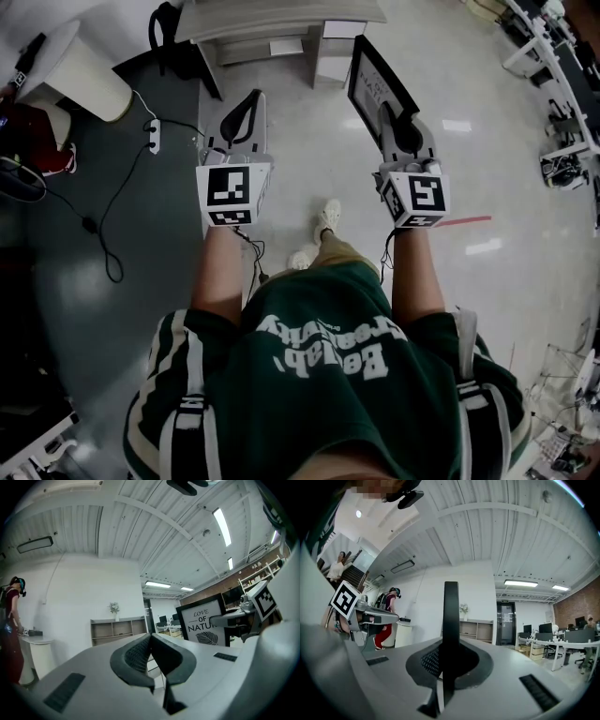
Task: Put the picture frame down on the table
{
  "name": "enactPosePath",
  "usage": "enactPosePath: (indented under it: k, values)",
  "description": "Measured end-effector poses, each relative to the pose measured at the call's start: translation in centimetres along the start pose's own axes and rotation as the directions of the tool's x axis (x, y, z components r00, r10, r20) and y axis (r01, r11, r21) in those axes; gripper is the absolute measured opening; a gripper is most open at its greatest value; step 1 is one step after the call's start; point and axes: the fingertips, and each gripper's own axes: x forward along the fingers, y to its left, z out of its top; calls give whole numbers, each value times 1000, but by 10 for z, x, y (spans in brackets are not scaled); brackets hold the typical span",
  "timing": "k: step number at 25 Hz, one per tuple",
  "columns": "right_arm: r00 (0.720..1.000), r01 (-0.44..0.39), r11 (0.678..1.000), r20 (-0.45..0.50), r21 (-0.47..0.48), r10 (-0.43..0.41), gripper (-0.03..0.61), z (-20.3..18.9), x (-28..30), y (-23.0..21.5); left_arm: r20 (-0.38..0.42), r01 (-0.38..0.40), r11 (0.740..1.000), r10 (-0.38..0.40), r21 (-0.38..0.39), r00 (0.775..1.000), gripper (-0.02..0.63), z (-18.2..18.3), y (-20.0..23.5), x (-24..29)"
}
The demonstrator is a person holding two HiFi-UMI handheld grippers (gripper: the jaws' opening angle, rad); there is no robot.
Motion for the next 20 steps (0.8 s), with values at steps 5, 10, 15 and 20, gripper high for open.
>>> enactPosePath:
  k: [5,10,15,20]
  values:
    - [1000,-10,1000,15,-3,10,38,0,23,-17,12,4,1000,-4,26,1000,18,-1,1,31]
    - [999,-9,1000,32,15,9,38,-4,61,-41,17,7,999,-8,40,1000,18,1,8,71]
    - [999,-20,1000,28,18,19,38,-10,105,-70,13,7,999,-8,47,1000,18,-1,14,120]
    - [999,-34,999,31,23,33,38,-19,146,-100,16,-22,999,21,46,1000,18,-7,25,170]
